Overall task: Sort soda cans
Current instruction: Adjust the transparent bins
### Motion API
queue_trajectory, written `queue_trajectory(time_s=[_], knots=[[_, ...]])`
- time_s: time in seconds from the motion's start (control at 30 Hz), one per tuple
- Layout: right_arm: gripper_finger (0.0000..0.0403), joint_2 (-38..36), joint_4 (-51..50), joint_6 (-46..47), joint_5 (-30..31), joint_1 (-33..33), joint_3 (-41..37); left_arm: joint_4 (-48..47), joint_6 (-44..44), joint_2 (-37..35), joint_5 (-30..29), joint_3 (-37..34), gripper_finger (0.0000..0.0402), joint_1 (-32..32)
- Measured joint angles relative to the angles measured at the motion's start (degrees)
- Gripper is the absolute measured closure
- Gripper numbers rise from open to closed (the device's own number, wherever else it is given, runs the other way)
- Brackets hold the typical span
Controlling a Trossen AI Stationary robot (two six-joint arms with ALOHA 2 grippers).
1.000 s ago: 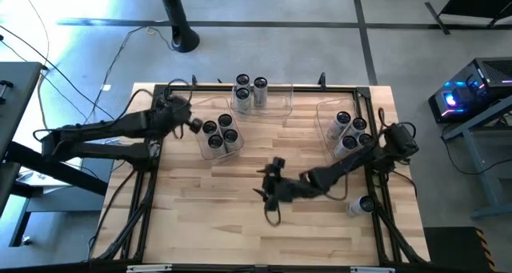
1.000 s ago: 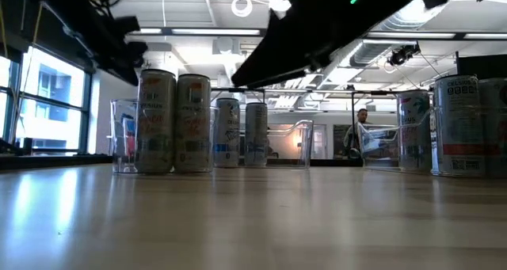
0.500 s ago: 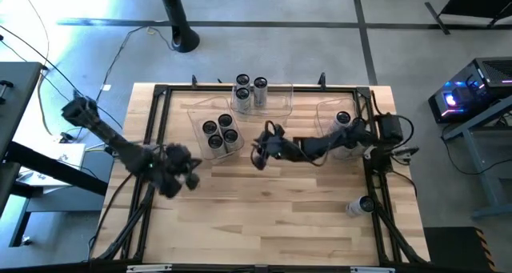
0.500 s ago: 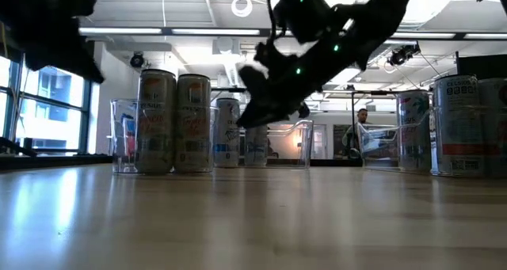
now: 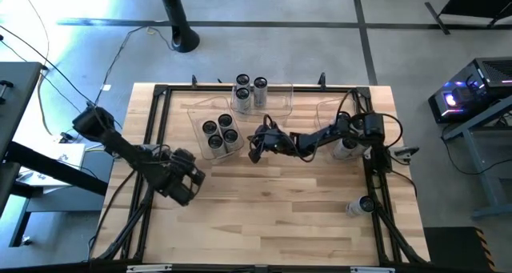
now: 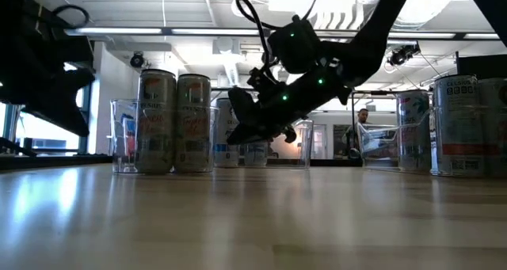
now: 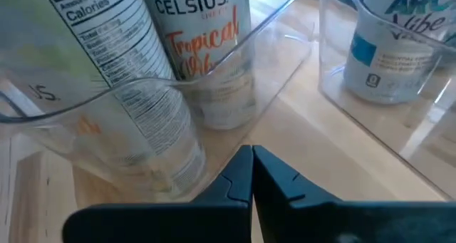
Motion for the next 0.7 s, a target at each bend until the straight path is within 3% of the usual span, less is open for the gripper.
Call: queue_trajectory(time_s=[0.33, 0.5, 0.7], knots=[[0.0403, 0.6, 2.9, -3.0, -2.3, 1.1, 0.0, 3.8, 4.2, -1.7, -4.0, -6.2, 0.0401, 7.1], [0.0403, 3.3, 8.6, -5.7, -1.8, 2.8, 0.0, 10.8, 12.5, -2.6, -5.5, -9.0, 0.0401, 12.2], [0.0403, 3.6, 8.3, -4.9, -1.4, 4.2, 0.0, 18.8, 23.6, -2.7, -4.6, -12.1, 0.0401, 18.6]])
